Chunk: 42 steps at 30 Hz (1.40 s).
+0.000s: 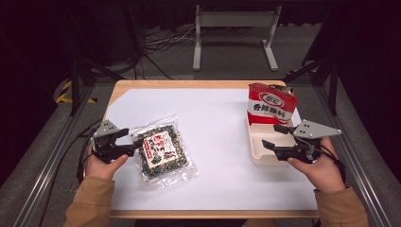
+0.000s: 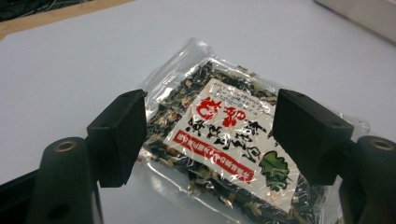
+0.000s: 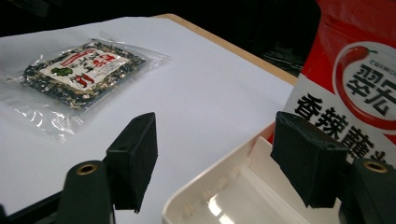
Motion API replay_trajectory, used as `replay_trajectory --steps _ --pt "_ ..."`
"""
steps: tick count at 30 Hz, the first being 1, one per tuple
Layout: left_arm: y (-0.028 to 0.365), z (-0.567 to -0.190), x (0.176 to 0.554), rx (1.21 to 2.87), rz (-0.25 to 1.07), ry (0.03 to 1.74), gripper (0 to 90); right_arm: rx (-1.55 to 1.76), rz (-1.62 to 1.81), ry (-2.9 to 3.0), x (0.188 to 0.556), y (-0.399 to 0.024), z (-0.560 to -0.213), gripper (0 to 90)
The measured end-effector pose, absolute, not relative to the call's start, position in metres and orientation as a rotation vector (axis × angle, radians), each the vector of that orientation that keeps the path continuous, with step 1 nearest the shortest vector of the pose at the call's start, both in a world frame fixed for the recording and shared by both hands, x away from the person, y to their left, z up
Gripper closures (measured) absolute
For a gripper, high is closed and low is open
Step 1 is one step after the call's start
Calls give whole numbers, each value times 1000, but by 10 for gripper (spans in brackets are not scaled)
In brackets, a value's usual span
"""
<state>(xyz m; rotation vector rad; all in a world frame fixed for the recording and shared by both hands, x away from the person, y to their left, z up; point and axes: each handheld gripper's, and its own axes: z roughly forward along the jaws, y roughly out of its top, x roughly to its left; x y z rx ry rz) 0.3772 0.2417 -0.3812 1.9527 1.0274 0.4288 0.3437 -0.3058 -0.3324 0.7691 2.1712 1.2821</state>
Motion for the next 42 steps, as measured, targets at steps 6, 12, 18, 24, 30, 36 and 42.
replay_trajectory --steps 6,12,18,24,30,36,42 --pt "246 -391 368 1969 414 1064 222 732 1297 2167 339 -302 -331 312" --pt "245 -406 368 2001 367 1112 158 720 1303 2160 339 -301 -332 312" --pt "248 -422 373 2007 250 1220 139 704 1305 2171 340 -298 -337 314" --pt "250 -430 374 1999 192 1255 175 692 1310 2171 341 -297 -336 314" --pt "247 -439 377 2009 111 1290 174 674 1315 2171 343 -295 -336 315" --pt "240 -441 379 2008 89 1287 182 670 1319 2173 344 -293 -337 315" --pt "227 -442 383 1993 165 1340 202 668 1314 2163 347 -295 -338 317"
